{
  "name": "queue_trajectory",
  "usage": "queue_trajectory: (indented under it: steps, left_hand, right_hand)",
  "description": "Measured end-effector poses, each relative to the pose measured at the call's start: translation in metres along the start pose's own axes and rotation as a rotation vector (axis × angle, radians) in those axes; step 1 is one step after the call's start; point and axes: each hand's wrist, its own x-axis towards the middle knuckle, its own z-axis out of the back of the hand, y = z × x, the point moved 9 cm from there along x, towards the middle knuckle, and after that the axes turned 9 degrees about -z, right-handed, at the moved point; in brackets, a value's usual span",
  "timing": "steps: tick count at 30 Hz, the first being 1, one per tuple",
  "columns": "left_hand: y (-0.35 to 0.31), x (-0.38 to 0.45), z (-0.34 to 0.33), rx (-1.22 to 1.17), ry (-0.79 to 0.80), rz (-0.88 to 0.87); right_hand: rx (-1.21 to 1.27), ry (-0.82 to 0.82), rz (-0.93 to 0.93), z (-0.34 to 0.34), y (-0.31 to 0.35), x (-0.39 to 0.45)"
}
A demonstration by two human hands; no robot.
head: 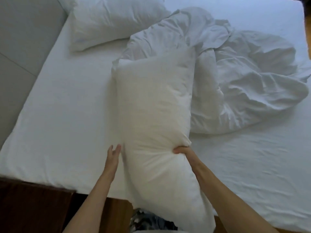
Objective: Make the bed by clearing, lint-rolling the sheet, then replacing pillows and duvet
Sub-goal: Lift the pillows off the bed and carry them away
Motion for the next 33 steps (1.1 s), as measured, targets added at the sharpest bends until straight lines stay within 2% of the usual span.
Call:
queue_trajectory:
  steps: [2, 4, 6, 8, 10, 12, 19, 25, 29, 31, 33]
  left_hand:
    - [0.02, 0.013, -0.011, -0.175, 0.036, 0.103]
    - [0.027, 0.01, -0.031, -0.323, 0.084, 0.137]
    - [0.022, -0.004, -0.051, -0.375, 0.124, 0.142]
    - [0.022, -0.015, -0.054, -0.338, 0.052, 0.114]
    - [0.013, -0.027, -0.042, -0.361, -0.074, 0.018]
    - [0.0, -0.04, -0.031, -0.383, -0.12, -0.067]
    - [-0.054, -0.085, 0.057, -0.396, -0.302, -0.282]
    - [-0.039, -0.084, 0.166, -0.412, -0.431, -0.299]
    - [-0.012, -0.033, 0.229, -0.386, -0.466, -0.261]
    - [0.012, 0.004, 0.249, -0.303, -0.439, -0.15]
    - [0.031, 0.039, 0.258, -0.208, -0.336, -0.045]
  right_hand:
    - [-0.007, 0.009, -0.018, 0.019, -0.007, -0.003]
    - [-0.033, 0.002, -0.041, 0.04, -0.017, -0.006]
    - [-0.067, -0.007, -0.076, 0.058, -0.026, -0.009]
    - [-0.144, -0.053, -0.035, 0.072, -0.025, -0.015]
    - [-0.244, -0.161, 0.092, 0.08, -0.01, -0.022]
    - [-0.311, -0.203, 0.192, 0.075, 0.004, -0.026]
    - [-0.429, -0.129, 0.321, -0.004, 0.032, -0.049]
    - [-0.532, -0.09, 0.312, -0.101, 0.022, -0.028]
    - [-0.567, -0.106, 0.227, -0.155, 0.004, 0.026]
    - [-0.614, -0.203, 0.157, -0.166, -0.012, 0.058]
    - [-0.686, -0.332, 0.081, -0.17, -0.033, 0.085]
